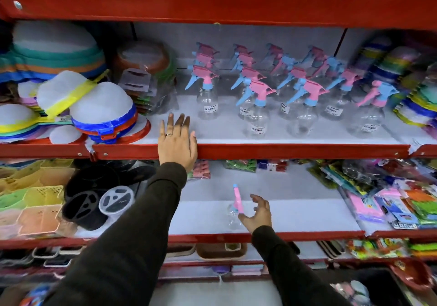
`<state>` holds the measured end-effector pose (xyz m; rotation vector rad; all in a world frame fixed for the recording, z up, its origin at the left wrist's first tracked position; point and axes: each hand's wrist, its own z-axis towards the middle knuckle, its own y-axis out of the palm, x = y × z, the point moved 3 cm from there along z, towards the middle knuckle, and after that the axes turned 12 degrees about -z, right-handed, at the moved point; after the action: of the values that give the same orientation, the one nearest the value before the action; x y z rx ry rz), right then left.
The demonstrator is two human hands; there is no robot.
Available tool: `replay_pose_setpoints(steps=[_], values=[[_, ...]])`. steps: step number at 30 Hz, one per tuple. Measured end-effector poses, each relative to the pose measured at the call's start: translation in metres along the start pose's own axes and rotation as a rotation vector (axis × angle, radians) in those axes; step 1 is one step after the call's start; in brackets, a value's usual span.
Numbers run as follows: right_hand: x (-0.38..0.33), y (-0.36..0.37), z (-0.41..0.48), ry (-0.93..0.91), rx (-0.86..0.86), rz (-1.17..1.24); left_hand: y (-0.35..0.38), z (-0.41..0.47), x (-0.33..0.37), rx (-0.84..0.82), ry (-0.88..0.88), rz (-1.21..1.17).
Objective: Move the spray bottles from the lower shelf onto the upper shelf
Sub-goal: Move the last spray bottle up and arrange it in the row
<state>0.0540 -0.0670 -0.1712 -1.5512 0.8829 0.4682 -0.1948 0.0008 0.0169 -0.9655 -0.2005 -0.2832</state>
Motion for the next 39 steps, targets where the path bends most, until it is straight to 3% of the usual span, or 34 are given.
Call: replay_pose_setpoints(steps=[7,20,32,39], values=[[0.003,0.05,0.018,0.049,-0.167,-0.133,0.006,0.002,-0.003,0.038,0.012,0.033],[-0.029,0.025,-0.017,-0.019,-0.046,0.06,0.001,0.001,0.0,0.006,-0.022,0.03],[-0.094,-0.035,-0.053,-0.395,0.221,0.022,-0.004,-0.002,0.001,-0.039,-0.021,0.019],[-0.156,-0.075,-0.046,-0.554,0.417,0.137,-0.004,-0.002,0.0,-0.036,-0.016,0.007]])
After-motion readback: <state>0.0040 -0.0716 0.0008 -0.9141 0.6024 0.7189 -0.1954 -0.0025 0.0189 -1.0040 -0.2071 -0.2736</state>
